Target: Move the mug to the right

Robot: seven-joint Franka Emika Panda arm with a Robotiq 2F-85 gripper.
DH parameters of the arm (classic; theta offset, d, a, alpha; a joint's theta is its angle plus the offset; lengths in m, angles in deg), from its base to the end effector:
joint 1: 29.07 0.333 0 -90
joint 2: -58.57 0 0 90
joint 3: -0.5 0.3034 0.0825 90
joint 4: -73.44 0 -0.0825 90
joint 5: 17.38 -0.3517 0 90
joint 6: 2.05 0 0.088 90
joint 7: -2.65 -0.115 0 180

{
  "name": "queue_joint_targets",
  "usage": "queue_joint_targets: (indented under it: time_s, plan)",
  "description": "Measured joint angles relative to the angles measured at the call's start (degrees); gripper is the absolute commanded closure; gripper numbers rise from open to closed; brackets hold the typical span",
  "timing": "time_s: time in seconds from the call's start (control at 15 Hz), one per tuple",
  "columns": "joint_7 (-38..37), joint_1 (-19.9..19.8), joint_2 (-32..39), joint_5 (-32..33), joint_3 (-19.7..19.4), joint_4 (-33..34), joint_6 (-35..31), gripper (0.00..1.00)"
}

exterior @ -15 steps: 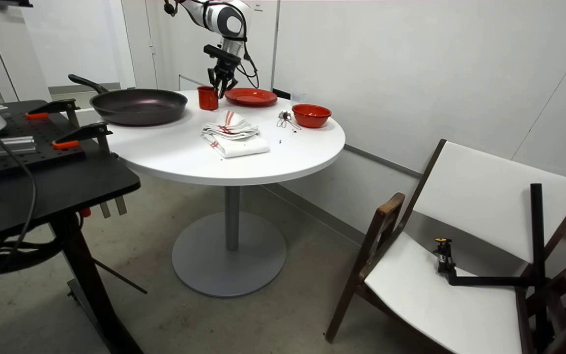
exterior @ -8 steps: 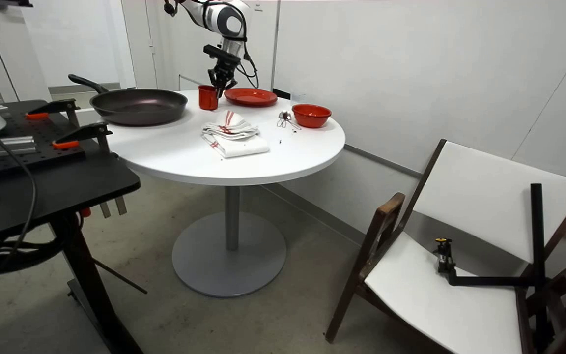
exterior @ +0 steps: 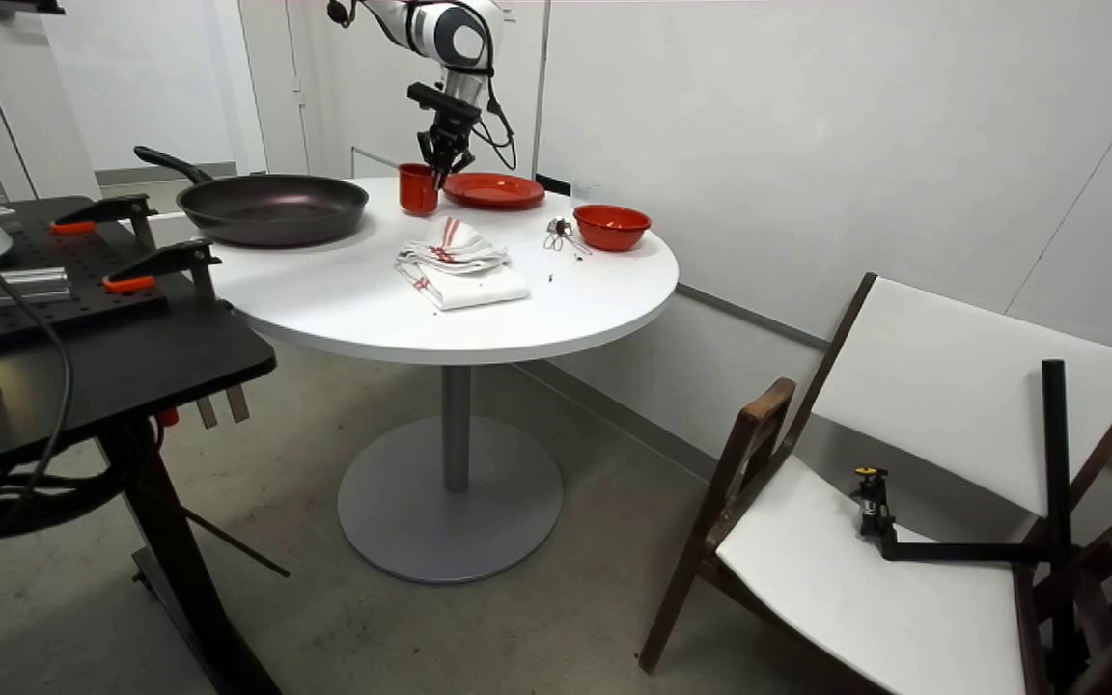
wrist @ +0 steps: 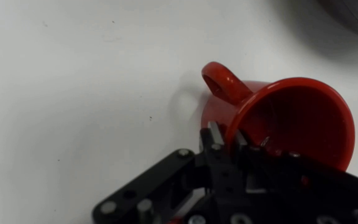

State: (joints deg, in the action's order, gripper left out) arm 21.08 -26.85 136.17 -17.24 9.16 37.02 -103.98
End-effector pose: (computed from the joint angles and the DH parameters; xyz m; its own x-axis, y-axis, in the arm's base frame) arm 0.7273 0.0831 0.1229 0.9010 0.4075 -0.1485 0.3757 -0.9044 -0.2022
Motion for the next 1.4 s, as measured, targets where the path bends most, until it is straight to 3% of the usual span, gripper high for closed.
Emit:
queue_joint_targets:
  time_s: [0.27,0.8,1.07,1.4]
  plan:
    - [-1.1,0.2,-1.7,0.1,0.0,-0.3,2.5,0.96]
    - [-5.7,-0.2,-7.3,0.1,-0.3,-3.3,15.2,0.96]
    - [-6.8,-2.0,-9.6,0.0,-0.4,-8.2,15.6,0.97]
    - [-6.8,-7.1,-12.8,-1.4,-0.4,-17.0,12.0,0.97]
